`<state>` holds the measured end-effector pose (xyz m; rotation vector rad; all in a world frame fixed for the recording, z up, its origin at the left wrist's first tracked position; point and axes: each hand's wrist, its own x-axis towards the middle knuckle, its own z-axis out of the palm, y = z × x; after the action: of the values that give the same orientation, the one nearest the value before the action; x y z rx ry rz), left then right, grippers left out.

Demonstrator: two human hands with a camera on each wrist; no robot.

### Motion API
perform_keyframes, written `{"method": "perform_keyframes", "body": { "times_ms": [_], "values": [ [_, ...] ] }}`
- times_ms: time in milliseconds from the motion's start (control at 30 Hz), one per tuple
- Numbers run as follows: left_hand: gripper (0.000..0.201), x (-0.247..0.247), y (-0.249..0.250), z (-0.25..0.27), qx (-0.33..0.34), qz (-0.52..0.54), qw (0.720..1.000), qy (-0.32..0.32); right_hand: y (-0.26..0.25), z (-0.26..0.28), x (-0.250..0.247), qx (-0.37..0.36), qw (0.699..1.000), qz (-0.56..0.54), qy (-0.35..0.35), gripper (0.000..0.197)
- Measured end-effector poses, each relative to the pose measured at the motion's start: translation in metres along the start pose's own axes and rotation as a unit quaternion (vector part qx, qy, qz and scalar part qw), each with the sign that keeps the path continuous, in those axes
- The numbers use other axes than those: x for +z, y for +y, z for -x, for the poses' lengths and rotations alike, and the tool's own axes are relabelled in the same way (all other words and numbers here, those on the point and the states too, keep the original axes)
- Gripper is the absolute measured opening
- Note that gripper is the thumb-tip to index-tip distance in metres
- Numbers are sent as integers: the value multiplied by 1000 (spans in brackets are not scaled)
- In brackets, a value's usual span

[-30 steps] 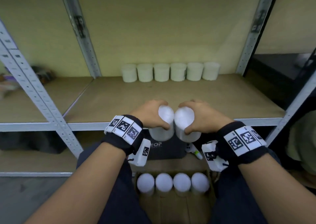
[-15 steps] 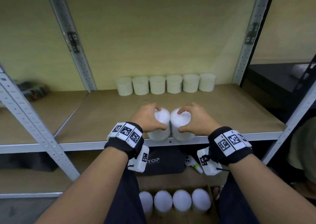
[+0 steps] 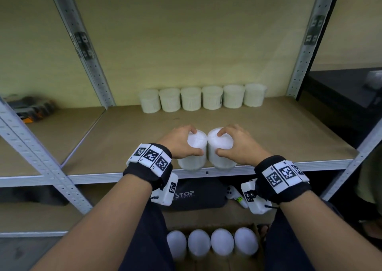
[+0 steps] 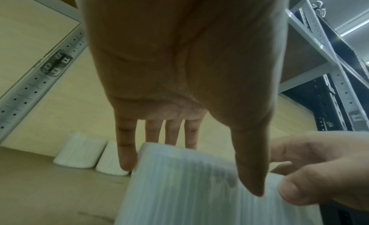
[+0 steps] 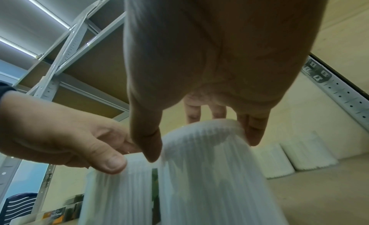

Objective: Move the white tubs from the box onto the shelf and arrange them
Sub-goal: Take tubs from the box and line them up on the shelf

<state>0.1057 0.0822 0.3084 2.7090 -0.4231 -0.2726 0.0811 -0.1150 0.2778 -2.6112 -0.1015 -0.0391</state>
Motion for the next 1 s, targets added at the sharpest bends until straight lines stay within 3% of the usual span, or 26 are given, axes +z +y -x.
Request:
{"method": "perform_keyframes", "body": {
  "times_ms": [133, 267, 400, 700, 1000],
  "values": [
    [64, -5, 1, 3, 30, -34, 999, 8, 0, 5, -4, -15, 999, 30, -6, 55],
    [41, -10, 5, 11, 46, -51, 997, 24, -7, 11, -11, -32, 999, 37, 22, 40],
    [29, -4, 8, 14, 41, -44, 998, 33, -12, 13, -16, -32, 998, 48, -20, 33],
    [30, 2, 11, 9, 48, -42, 996, 57, -12, 10, -20, -15, 998, 53, -22, 33],
    [33, 15, 45, -36, 83, -33, 995, 55, 21, -1, -42, 42, 998, 40, 8, 30]
  ]
}}
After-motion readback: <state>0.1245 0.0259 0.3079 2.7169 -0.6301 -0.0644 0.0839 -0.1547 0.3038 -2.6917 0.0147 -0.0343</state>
